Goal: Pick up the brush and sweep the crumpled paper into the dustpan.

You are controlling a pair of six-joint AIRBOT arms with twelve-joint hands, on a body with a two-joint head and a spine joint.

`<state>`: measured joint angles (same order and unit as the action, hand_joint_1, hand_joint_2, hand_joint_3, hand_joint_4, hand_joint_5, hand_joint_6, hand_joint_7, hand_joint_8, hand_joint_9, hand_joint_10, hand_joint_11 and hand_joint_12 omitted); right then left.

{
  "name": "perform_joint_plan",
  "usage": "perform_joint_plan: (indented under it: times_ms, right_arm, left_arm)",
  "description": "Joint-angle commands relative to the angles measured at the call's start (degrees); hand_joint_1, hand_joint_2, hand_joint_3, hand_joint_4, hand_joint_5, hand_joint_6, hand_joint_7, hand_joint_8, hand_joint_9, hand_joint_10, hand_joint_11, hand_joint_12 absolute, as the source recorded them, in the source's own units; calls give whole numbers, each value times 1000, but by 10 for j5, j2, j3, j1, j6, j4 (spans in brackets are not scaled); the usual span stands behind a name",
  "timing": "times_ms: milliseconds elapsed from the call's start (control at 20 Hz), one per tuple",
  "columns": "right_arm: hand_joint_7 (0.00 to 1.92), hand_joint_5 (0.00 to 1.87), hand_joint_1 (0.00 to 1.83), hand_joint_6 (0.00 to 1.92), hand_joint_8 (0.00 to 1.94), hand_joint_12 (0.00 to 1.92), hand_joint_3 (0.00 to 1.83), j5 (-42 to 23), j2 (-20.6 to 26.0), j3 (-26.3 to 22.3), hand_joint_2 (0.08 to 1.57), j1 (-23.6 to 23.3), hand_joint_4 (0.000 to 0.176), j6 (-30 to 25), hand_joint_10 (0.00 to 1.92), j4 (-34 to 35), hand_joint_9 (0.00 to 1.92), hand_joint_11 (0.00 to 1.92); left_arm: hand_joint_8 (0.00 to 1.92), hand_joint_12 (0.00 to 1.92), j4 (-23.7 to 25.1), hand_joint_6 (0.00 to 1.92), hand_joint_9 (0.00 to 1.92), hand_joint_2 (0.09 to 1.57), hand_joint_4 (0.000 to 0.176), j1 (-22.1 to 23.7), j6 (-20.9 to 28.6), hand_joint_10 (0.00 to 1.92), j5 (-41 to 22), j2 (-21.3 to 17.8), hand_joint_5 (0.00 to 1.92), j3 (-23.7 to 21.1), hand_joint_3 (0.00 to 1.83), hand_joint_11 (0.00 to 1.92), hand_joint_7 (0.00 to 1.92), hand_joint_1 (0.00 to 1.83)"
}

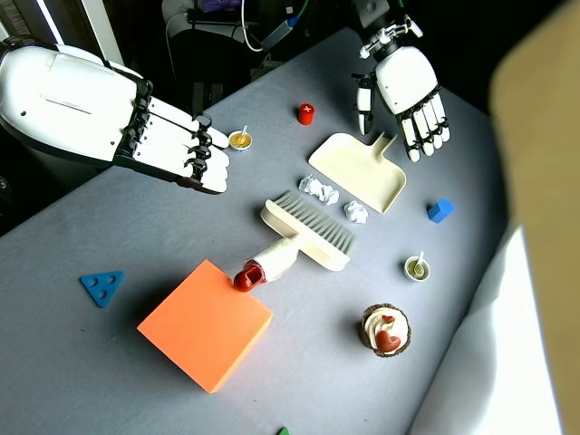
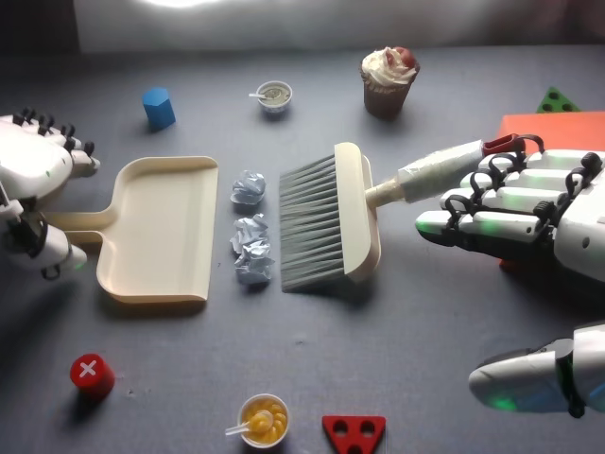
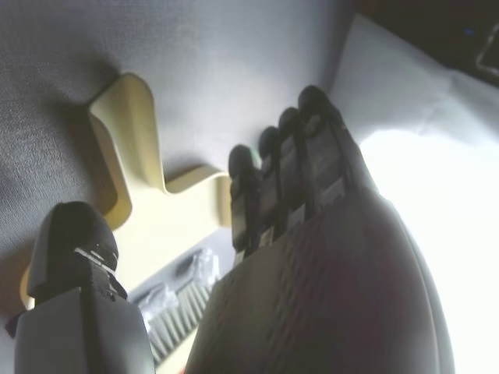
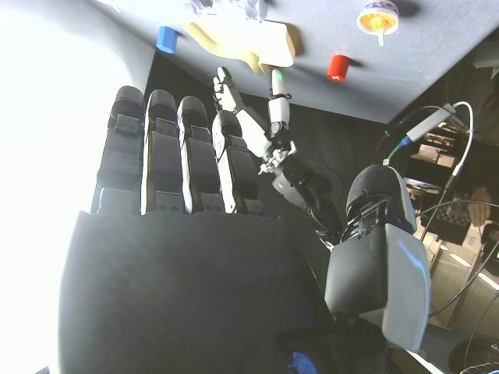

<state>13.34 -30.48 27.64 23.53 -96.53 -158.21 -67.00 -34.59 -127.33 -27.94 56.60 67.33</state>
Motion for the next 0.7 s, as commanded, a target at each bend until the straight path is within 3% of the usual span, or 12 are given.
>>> perform_joint_plan:
  times_ms: [0,650]
  right_arm:
    - [104,84,0,0,0,3,1,55,3,-3,1023,-5,0,-2,0,-11,107,94]
    - [112,97,0,7,8,14,3,55,4,-4,1045,-5,0,-2,9,-11,109,107]
  left_arm:
    - [4,10,18,7,160,1024,23,0,0,5,-52,-1,308,4,0,163,188,679]
    - [3,4,23,15,156,1047,29,-16,7,1,-49,30,377,24,5,156,193,670]
